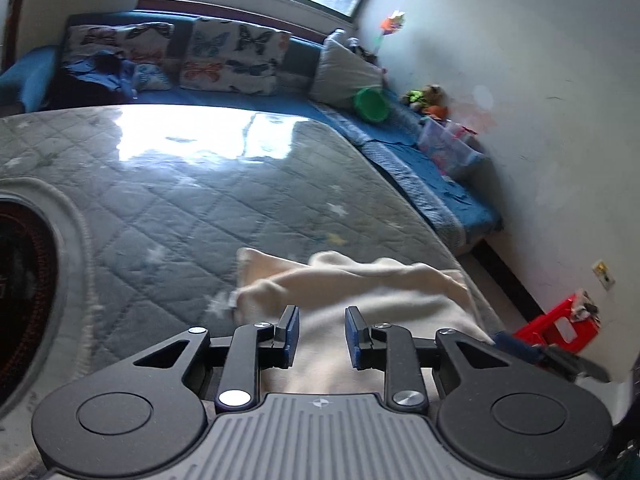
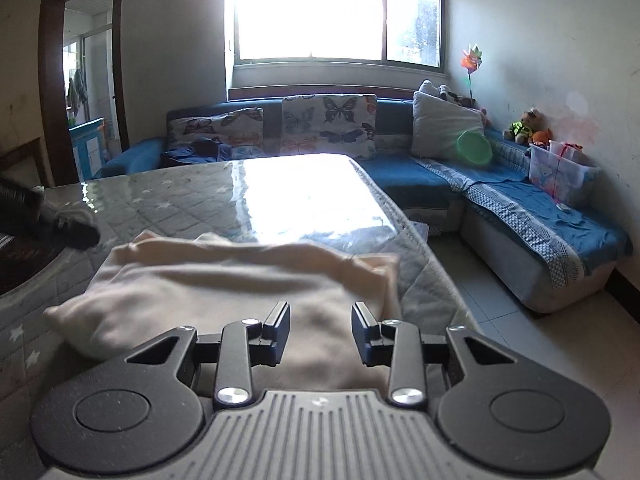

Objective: Fold clothes
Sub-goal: 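Lower the sweatshirt onto the table and open both grippers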

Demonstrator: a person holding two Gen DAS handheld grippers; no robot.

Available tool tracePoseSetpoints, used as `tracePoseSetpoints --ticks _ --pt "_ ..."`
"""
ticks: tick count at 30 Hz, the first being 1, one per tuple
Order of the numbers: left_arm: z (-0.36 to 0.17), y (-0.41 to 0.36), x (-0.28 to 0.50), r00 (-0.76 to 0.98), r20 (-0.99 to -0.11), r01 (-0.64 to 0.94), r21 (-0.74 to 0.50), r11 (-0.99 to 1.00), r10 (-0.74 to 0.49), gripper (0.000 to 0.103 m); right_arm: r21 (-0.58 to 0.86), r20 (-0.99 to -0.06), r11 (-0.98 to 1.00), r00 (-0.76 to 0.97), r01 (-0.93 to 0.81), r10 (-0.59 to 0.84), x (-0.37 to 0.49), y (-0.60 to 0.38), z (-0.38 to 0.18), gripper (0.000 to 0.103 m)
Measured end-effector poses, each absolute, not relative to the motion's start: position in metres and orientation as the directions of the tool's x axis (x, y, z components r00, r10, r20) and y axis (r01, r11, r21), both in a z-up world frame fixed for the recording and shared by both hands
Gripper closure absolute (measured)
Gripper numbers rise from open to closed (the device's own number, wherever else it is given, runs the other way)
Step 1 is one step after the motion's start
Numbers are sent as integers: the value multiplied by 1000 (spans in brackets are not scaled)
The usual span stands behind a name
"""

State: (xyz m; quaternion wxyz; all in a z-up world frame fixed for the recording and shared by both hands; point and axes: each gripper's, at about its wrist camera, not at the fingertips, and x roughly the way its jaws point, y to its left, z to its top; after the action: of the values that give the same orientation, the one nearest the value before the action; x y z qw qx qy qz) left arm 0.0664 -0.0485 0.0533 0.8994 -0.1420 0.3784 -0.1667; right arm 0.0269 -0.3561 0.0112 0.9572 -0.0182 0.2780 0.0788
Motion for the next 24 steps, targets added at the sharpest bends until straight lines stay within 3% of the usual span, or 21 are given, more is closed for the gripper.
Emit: tracePoseSetpoints --ticks 13,24 --pt "19 -67 54 596 -670 245 -372 895 -442 76 -1 -537 987 832 -163 137 12 -358 -12 69" --pt "19 -67 53 596 -672 257 -359 897 -440 76 3 -592 962 775 -273 222 78 -330 15 69"
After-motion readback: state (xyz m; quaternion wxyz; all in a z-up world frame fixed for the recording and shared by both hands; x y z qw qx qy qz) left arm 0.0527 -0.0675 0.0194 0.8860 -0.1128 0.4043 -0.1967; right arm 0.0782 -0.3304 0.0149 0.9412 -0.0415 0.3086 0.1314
